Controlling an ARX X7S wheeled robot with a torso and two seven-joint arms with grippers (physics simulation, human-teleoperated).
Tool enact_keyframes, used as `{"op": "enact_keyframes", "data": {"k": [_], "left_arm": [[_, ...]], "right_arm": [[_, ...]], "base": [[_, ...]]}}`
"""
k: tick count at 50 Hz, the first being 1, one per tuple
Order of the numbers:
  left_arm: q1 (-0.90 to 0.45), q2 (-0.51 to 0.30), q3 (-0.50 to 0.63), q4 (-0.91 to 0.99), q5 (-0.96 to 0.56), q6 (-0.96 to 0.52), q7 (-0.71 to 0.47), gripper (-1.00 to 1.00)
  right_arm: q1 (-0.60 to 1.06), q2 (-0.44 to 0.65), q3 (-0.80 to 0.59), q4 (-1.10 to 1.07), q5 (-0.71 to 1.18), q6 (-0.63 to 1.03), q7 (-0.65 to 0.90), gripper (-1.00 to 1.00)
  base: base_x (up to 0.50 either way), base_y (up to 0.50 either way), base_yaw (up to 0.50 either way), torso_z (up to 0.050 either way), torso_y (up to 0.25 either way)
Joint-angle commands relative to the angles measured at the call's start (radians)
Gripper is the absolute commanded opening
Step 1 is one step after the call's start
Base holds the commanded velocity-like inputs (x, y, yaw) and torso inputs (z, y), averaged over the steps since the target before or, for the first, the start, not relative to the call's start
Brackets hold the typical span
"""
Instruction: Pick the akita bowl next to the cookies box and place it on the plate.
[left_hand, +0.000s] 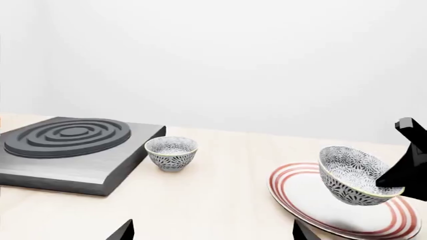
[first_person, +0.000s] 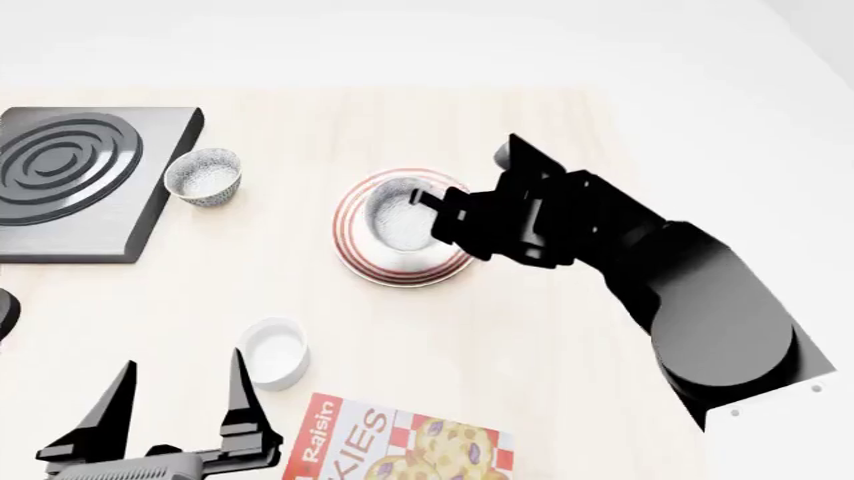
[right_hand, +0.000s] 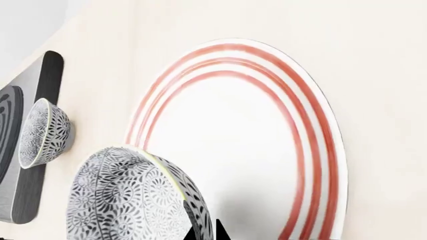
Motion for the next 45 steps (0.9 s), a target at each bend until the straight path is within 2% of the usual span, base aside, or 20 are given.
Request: {"op": "enact_keyframes", "data": {"k": [1, 5, 11, 20, 21, 34, 45], "left_arm": [[-0.012, 0.020, -0.007, -0.030, 0.017, 0.021, 0.034, 1.00], [-0.012, 0.018, -0.005, -0.033, 0.016, 0.026, 0.037, 1.00], [-0.011, 0.014, -0.004, -0.034, 0.018, 0.031, 0.039, 1.00], [-0.009, 0.009, -0.001, -0.031, 0.020, 0.036, 0.041, 1.00], [-0.009, 0.009, -0.001, -0.031, 0.019, 0.036, 0.041, 1.00], [-0.007, 0.004, -0.001, -0.026, 0.011, 0.034, 0.038, 1.00], [-0.006, 0.001, 0.004, -0.019, 0.016, 0.032, 0.034, 1.00]], "right_arm": [[0.044, -0.017, -0.079, 0.028, 0.119, -0.031, -0.048, -1.00], [0.037, -0.017, -0.053, 0.028, 0.085, -0.031, -0.057, -1.00], [0.021, -0.017, 0.072, 0.028, -0.083, -0.014, -0.064, -1.00], [0.005, -0.017, 0.117, 0.028, -0.152, -0.023, -0.044, -1.00], [0.003, -0.017, 0.120, 0.028, -0.160, -0.024, -0.046, 1.00], [-0.005, -0.017, 0.093, 0.028, -0.139, -0.036, -0.018, 1.00], [0.022, -0.017, 0.185, 0.028, -0.282, -0.028, -0.011, 1.00]], "base": [[0.00, 0.00, 0.00, 0.000, 0.000], [0.00, 0.00, 0.00, 0.000, 0.000], [0.00, 0.00, 0.00, 0.000, 0.000], [0.00, 0.00, 0.00, 0.000, 0.000], [0.00, 0.00, 0.00, 0.000, 0.000], [0.00, 0.00, 0.00, 0.000, 0.000], [0.00, 0.00, 0.00, 0.000, 0.000]]}}
